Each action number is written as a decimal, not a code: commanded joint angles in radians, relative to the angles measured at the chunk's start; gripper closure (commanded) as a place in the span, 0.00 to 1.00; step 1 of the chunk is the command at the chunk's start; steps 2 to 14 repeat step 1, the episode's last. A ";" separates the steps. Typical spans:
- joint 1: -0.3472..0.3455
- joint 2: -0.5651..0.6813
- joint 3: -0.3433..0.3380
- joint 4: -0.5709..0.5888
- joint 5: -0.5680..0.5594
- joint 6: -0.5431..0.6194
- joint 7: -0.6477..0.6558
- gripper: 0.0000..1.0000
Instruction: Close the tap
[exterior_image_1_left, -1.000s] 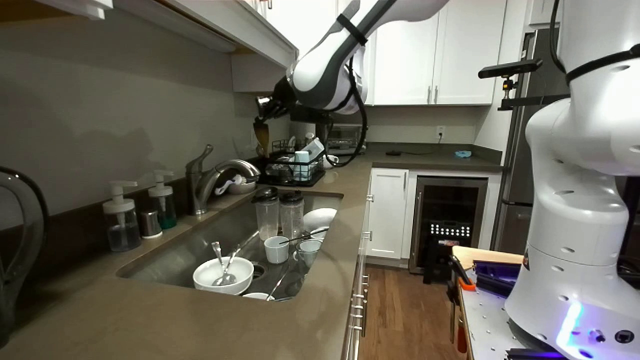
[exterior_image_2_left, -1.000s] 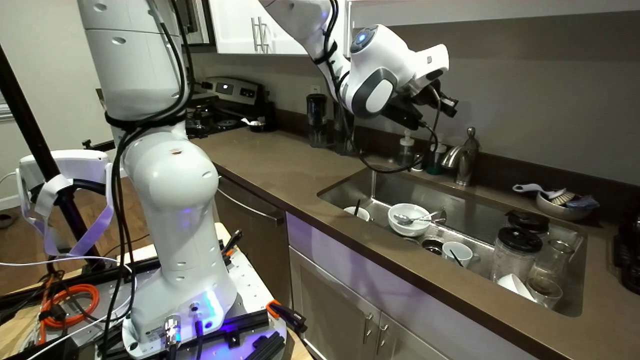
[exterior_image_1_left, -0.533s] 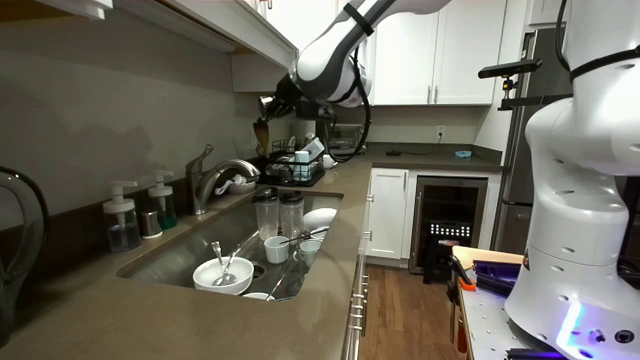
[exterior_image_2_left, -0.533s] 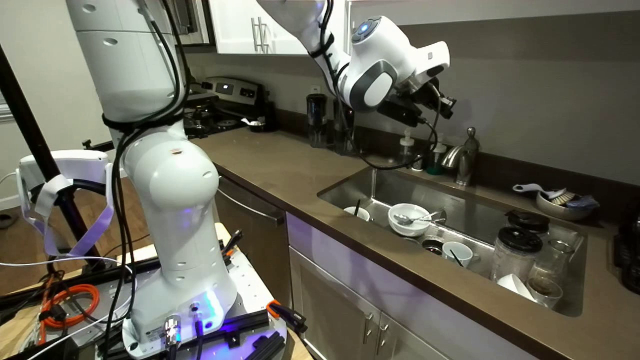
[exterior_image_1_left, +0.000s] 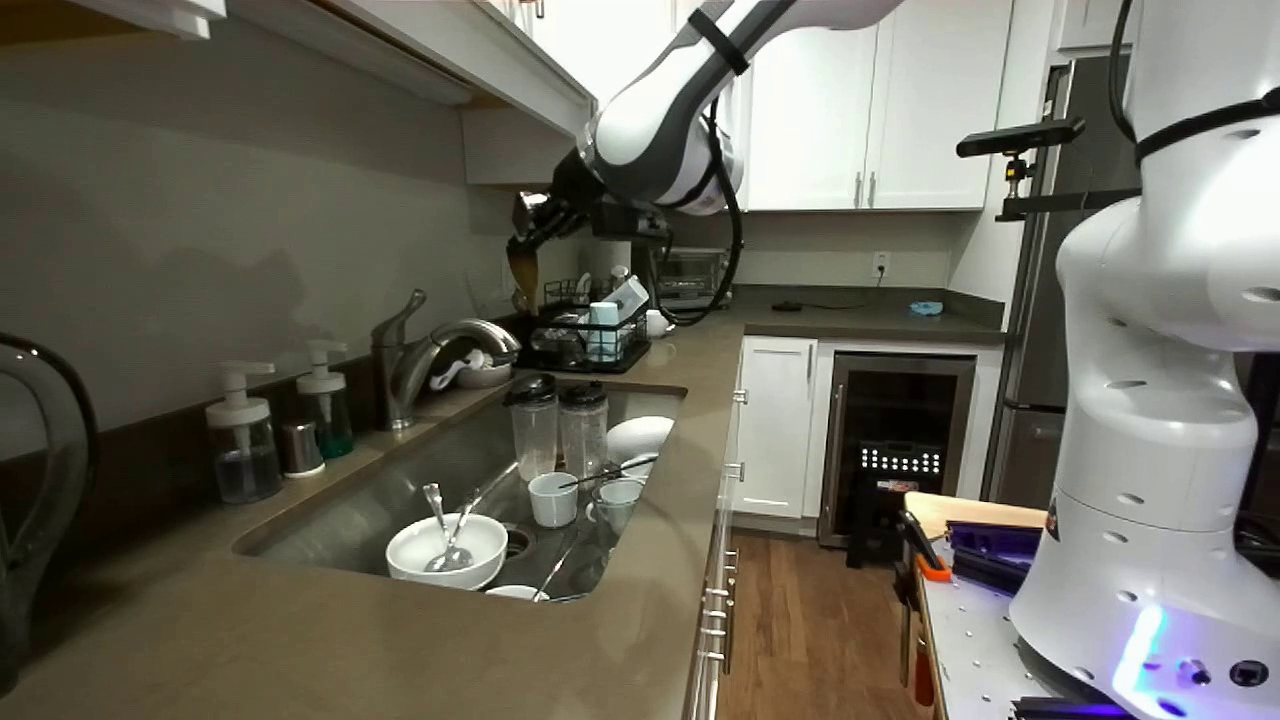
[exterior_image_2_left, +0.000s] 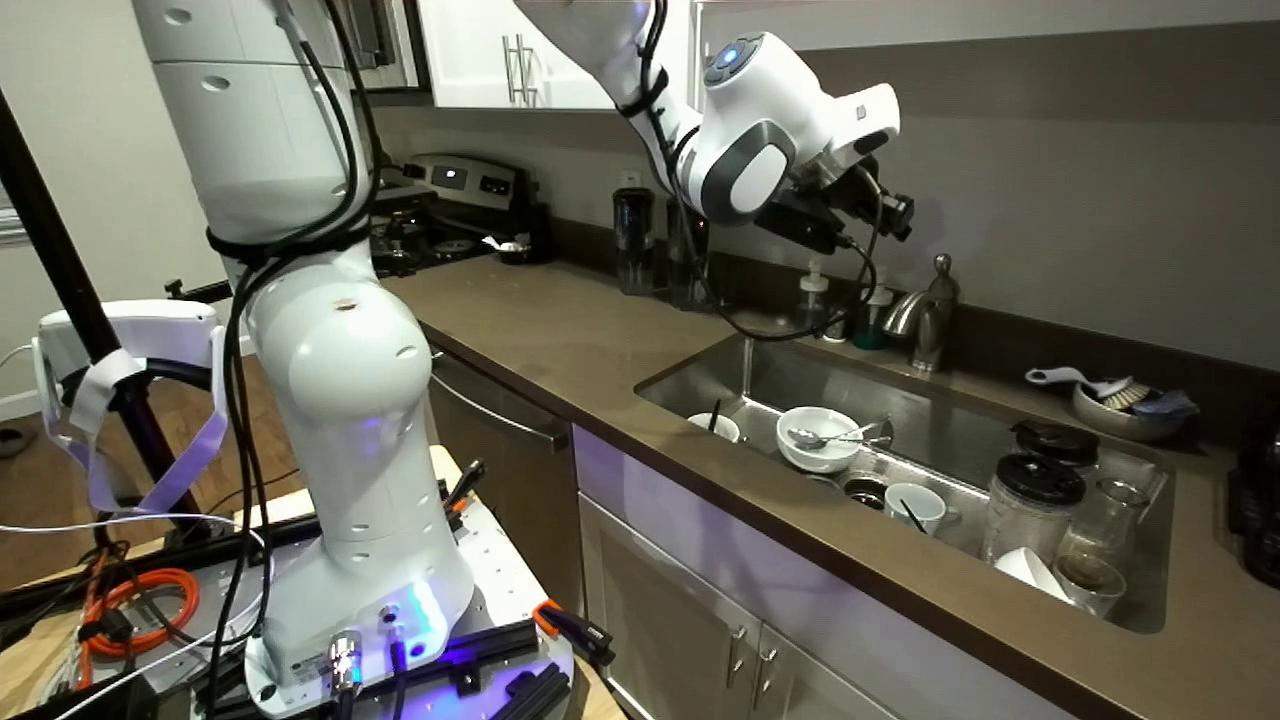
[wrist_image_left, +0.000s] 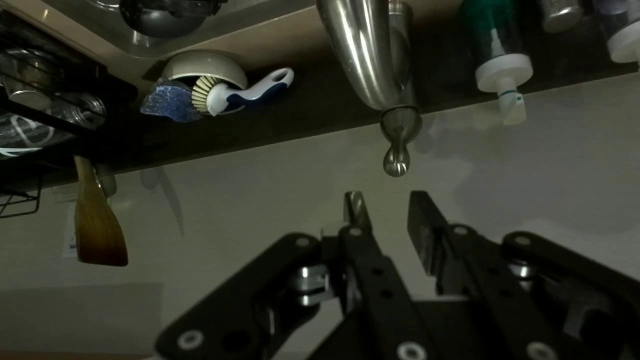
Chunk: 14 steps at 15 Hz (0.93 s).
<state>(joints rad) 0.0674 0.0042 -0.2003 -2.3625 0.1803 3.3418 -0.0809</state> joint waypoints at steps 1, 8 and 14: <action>-0.055 -0.001 0.045 -0.001 -0.043 -0.002 0.037 0.71; -0.055 -0.001 0.045 -0.001 -0.043 -0.002 0.037 0.71; -0.055 -0.001 0.045 -0.001 -0.043 -0.002 0.037 0.71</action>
